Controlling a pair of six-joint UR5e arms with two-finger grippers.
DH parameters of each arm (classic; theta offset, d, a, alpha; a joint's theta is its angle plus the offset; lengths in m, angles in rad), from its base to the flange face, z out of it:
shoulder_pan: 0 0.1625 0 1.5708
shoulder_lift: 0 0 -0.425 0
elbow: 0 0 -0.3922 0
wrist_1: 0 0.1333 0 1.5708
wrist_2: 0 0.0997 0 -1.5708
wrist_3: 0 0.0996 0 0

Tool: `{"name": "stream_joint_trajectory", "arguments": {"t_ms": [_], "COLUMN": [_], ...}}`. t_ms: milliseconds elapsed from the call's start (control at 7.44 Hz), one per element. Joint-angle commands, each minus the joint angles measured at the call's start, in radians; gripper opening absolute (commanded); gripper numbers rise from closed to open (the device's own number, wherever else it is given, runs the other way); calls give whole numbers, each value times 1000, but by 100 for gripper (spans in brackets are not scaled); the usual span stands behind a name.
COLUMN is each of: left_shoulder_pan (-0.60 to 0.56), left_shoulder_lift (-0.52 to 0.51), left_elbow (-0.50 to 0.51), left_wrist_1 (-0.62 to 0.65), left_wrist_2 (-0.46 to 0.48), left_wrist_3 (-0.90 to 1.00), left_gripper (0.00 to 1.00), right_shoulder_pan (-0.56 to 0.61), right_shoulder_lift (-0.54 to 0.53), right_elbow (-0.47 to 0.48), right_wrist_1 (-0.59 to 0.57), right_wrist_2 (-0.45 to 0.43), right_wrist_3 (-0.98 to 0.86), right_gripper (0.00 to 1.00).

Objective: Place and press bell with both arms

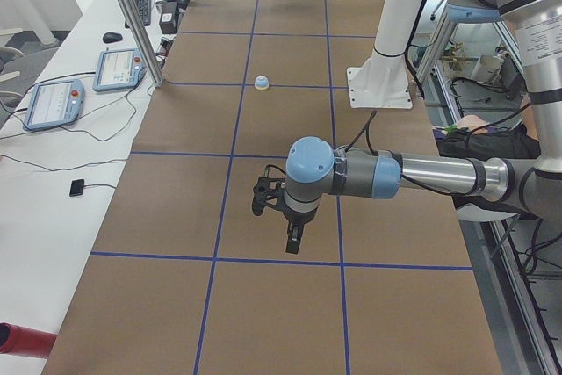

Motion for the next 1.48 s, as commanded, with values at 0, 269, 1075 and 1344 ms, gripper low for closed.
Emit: {"name": "stream_joint_trajectory", "arguments": {"t_ms": [0, 269, 1075, 1344], "left_shoulder_pan": [-56, -72, -69, -69], "left_shoulder_lift": [7, 36, 36, 36], "left_elbow": [0, -7, -7, -7], "left_wrist_1": [3, 0, -2, -2], "left_wrist_2": [4, 4, 0, 1], "left_wrist_3": [-1, -1, -1, -1], "left_gripper": [100, 100, 100, 100], "right_shoulder_pan": [100, 120, 52, 47], "right_shoulder_lift": [-140, -249, -201, -204], "right_elbow": [51, 138, 160, 159], "right_wrist_1": [-5, -7, -5, -2], "right_wrist_2": [-7, -13, -56, -55], "right_wrist_3": [-106, -92, 57, 57], "right_gripper": [100, 100, 100, 100]}}
